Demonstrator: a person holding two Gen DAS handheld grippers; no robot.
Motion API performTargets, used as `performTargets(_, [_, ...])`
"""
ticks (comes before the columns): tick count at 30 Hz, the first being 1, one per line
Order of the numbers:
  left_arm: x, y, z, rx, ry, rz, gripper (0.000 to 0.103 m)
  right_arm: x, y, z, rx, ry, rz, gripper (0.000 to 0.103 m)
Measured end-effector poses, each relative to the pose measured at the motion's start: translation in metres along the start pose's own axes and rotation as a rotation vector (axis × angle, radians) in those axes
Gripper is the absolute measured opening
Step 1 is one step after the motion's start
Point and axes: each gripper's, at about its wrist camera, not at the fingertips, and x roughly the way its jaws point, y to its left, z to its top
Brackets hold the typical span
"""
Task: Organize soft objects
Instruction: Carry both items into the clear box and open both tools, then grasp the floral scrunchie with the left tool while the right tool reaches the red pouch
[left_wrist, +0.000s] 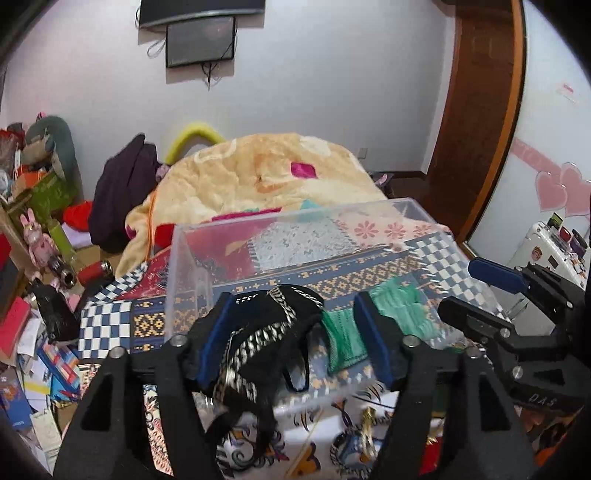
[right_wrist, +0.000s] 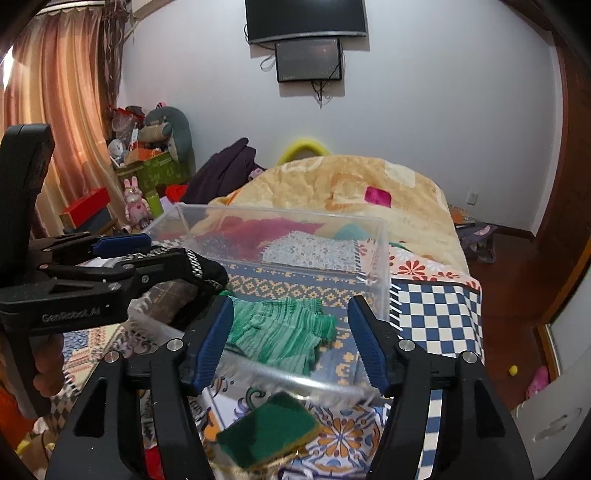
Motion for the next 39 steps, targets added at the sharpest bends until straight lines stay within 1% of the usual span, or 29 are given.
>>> performTargets(1, [-0.006,-0.001,-0.001,-0.001,-0.009,-0.004,0.077,-0.006,0.000,0.000,0.001,-0.009,0.004,0.063])
performTargets(2, [-0.012,-0.001,-0.003,-0.003,-0.019,-0.004,0.086,-0.013,0.001,0.000,0.000,-0.019,0.006,0.066])
performTargets(3, [-0.023,-0.002,-0.006,-0.007,-0.040,0.002,0.090,-0.019,0.002,0.000,-0.001,-0.031,0.010,0.067])
performTargets(4, [-0.029,-0.003,-0.007,-0.006,-0.057,0.006,0.094,-0.028,0.002,-0.002,0.000,-0.049,0.011,0.072])
performTargets(5, [-0.036,-0.005,-0.010,0.000,-0.072,0.012,0.094,-0.034,0.003,-0.002,0.001,-0.061,0.011,0.077])
performTargets(7, [-0.051,-0.009,-0.017,0.028,-0.096,0.032,0.096,-0.047,0.004,-0.005,0.003,-0.089,0.011,0.081])
performTargets(10, [-0.072,-0.013,-0.031,0.059,-0.113,0.044,0.100,-0.070,0.008,-0.014,0.003,-0.120,0.025,0.082])
performTargets(13, [-0.092,-0.013,-0.051,0.058,-0.115,0.045,0.100,-0.086,0.011,-0.024,0.005,-0.130,0.032,0.083])
performTargets(18, [-0.111,-0.007,-0.088,0.009,-0.090,0.026,0.101,-0.099,0.022,-0.044,0.006,-0.119,0.046,0.084])
performTargets(23, [-0.117,0.001,-0.126,-0.043,-0.029,0.019,0.101,-0.096,0.032,-0.065,0.012,-0.080,0.068,0.084])
performTargets(26, [-0.117,0.003,-0.146,-0.063,0.024,0.026,0.101,-0.089,0.037,-0.078,0.019,-0.042,0.072,0.084])
performTargets(28, [-0.120,0.001,-0.161,-0.055,0.041,0.028,0.101,-0.081,0.041,-0.084,0.011,-0.014,0.080,0.084])
performTargets(31, [-0.124,-0.004,-0.183,-0.015,0.049,0.062,0.101,-0.075,0.045,-0.091,0.011,0.015,0.133,0.084])
performTargets(33, [-0.123,-0.007,-0.194,0.009,0.057,0.092,0.101,-0.070,0.049,-0.094,0.000,0.028,0.135,0.078])
performTargets(34, [-0.123,-0.006,-0.199,0.008,0.060,0.092,0.101,-0.066,0.050,-0.094,-0.007,0.036,0.133,0.072])
performTargets(35, [-0.121,-0.004,-0.204,-0.005,0.070,0.083,0.101,-0.064,0.051,-0.094,-0.008,0.044,0.136,0.067])
performTargets(37, [-0.118,0.004,-0.210,-0.046,0.088,0.052,0.100,-0.060,0.052,-0.096,-0.003,0.062,0.141,0.064])
performTargets(39, [-0.115,0.009,-0.215,-0.079,0.102,0.029,0.091,-0.055,0.054,-0.099,-0.005,0.080,0.128,0.062])
